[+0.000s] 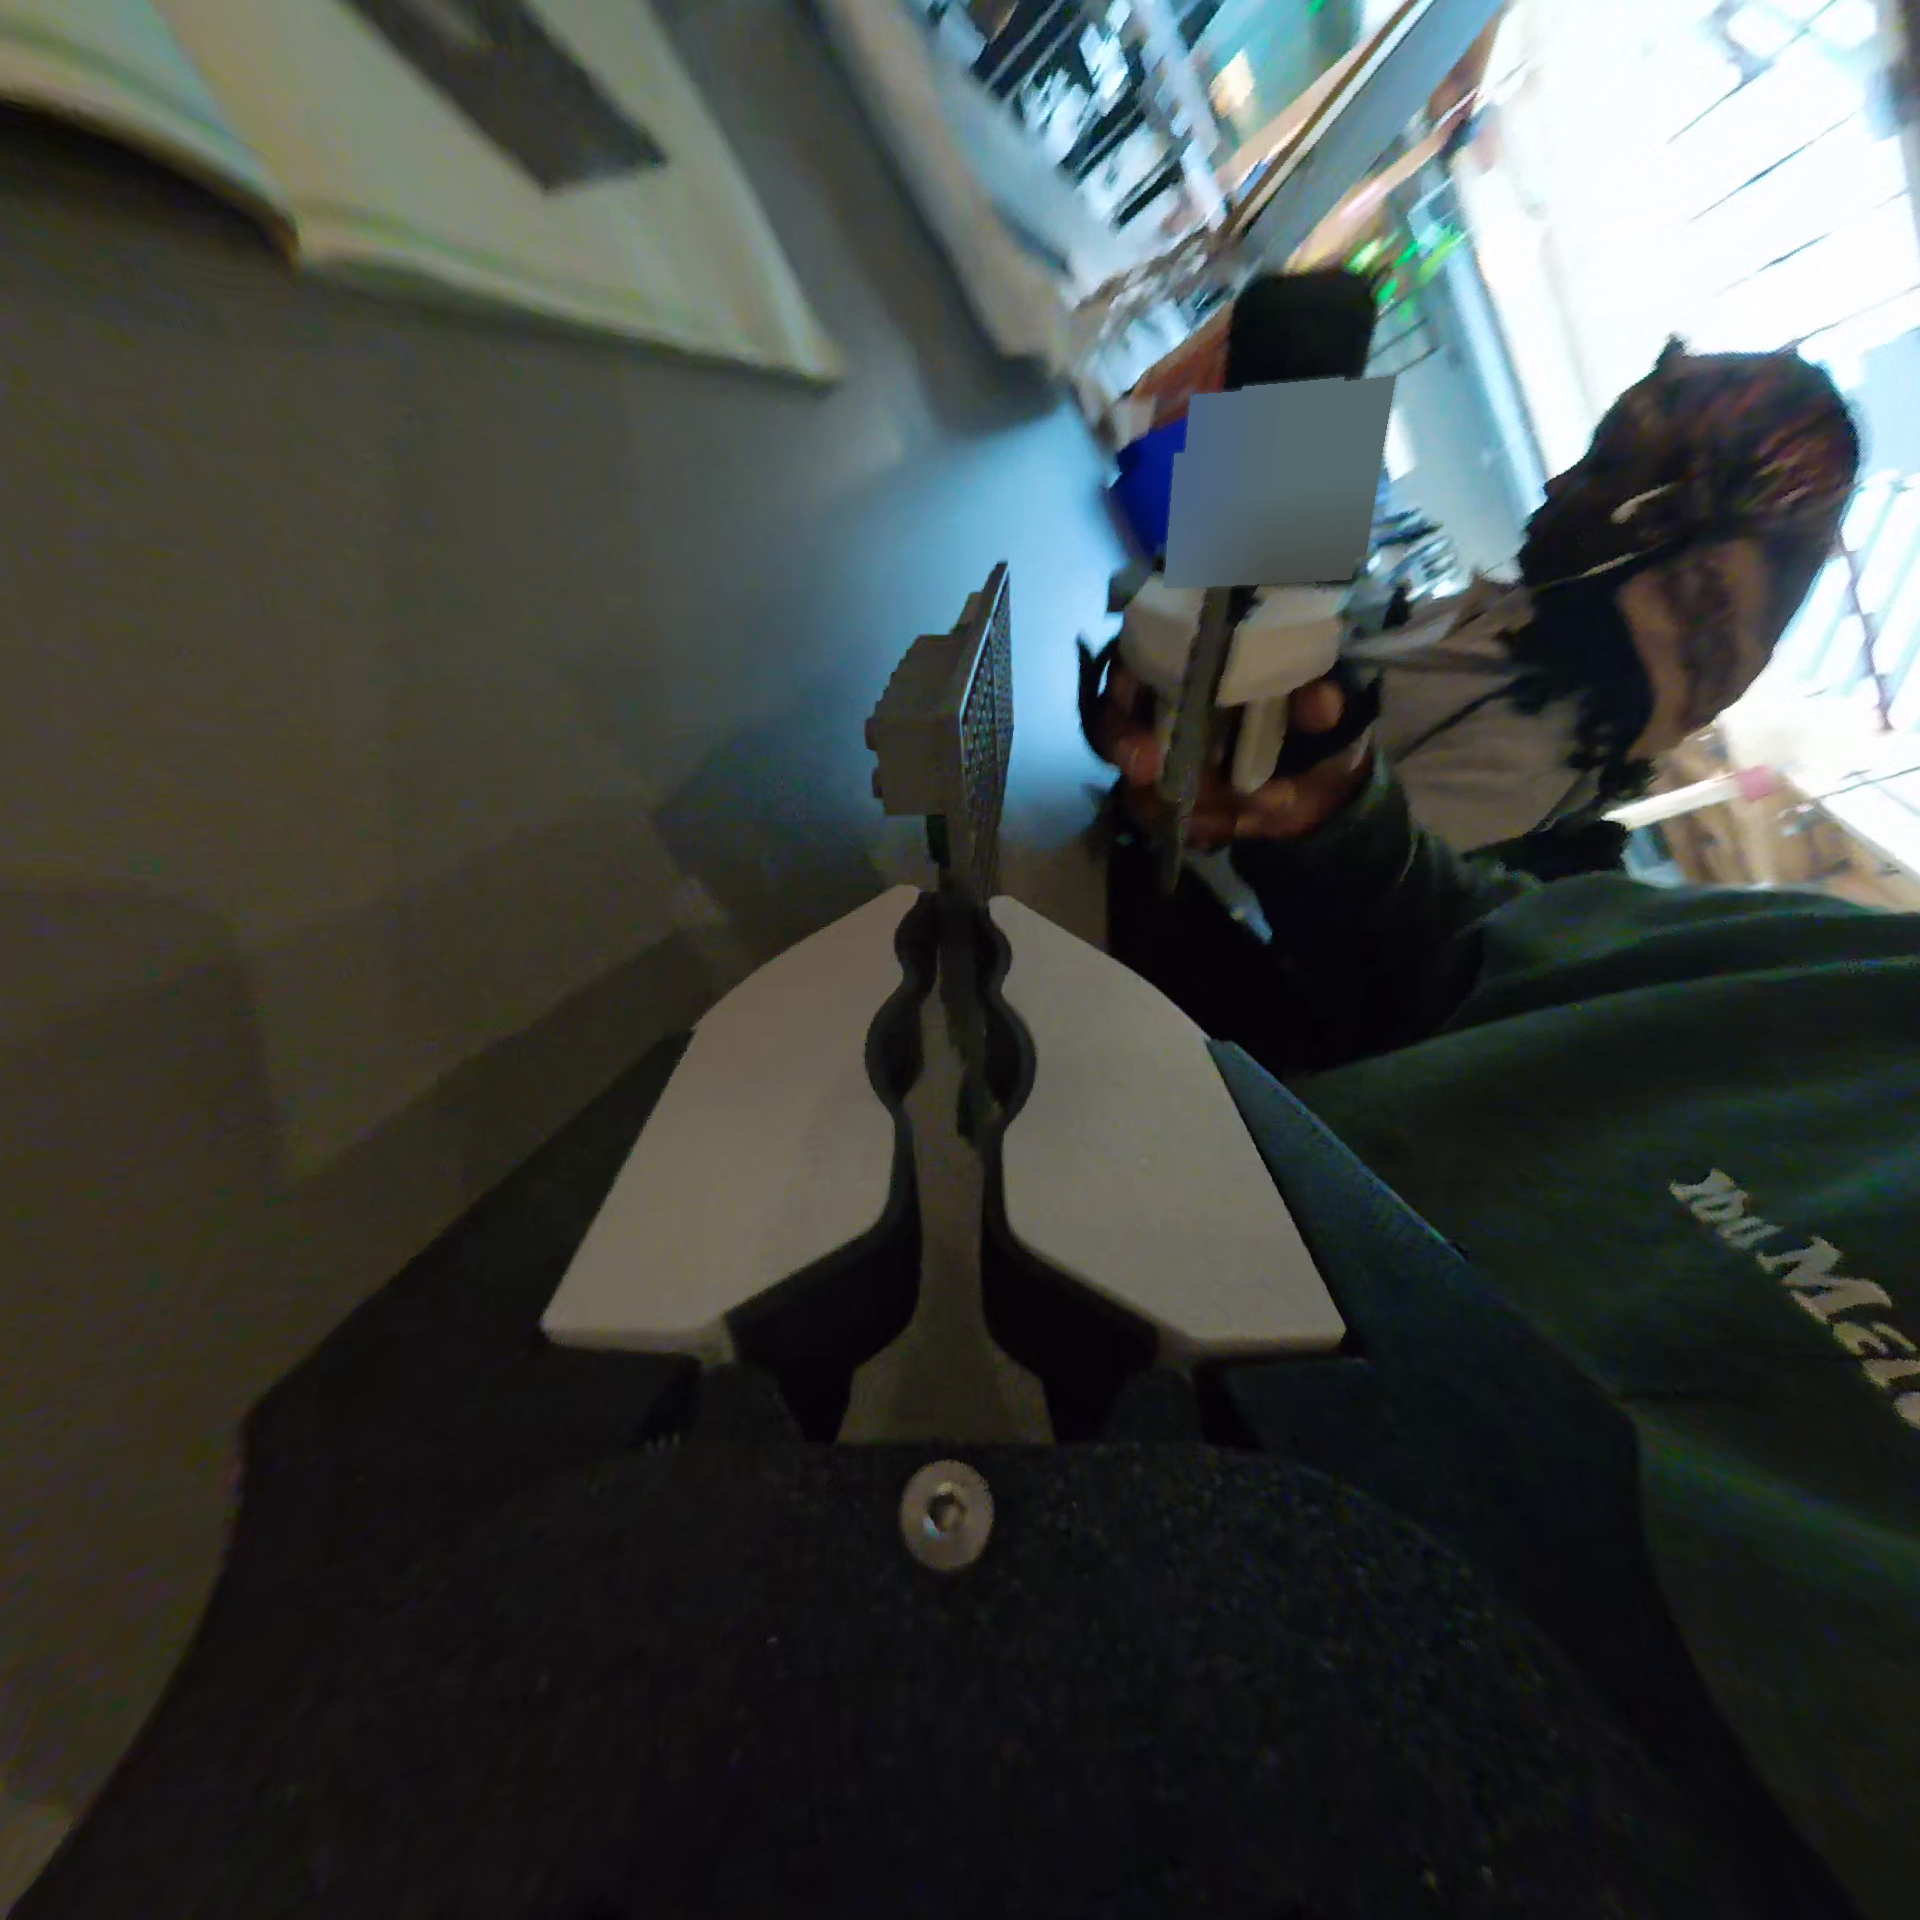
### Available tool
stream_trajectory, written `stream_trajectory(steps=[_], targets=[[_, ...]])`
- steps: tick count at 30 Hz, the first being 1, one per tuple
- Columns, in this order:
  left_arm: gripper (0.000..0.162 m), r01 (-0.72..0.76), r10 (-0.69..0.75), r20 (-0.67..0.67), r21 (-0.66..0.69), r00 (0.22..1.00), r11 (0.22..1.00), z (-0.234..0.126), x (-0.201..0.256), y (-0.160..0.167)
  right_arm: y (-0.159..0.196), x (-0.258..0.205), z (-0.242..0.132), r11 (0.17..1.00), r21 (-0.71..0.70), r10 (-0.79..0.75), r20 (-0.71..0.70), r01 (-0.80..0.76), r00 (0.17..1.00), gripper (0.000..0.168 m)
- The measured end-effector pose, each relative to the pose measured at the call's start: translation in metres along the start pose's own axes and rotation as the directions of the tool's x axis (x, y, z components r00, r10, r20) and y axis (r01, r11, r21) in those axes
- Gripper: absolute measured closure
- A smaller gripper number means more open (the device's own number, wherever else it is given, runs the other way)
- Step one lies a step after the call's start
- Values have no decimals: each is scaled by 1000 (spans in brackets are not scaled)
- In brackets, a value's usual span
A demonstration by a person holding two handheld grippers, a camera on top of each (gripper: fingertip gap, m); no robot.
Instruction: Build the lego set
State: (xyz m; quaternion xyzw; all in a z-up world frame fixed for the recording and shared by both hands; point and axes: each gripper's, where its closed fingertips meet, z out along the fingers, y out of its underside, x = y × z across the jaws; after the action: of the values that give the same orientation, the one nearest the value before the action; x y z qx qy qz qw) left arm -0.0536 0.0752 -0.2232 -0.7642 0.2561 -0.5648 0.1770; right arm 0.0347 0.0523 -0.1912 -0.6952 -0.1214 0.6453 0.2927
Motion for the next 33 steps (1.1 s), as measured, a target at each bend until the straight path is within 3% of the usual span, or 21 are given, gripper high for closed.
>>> stream_trajectory(steps=[6,14,33], targets=[[156,39,-22,-113,153,993,987,2,11,-26,-11,-6,5,990,139,6,-37,0,999,164],[155,116,-43,-249,288,968,951,1,27,-49,-24,-12,7,963,243,-75,-168,115,983,164],[156,219,-89,-370,325,925,920,-13,36,-43,-18,-20,23,969,239,-42,-116,69,992,163]])
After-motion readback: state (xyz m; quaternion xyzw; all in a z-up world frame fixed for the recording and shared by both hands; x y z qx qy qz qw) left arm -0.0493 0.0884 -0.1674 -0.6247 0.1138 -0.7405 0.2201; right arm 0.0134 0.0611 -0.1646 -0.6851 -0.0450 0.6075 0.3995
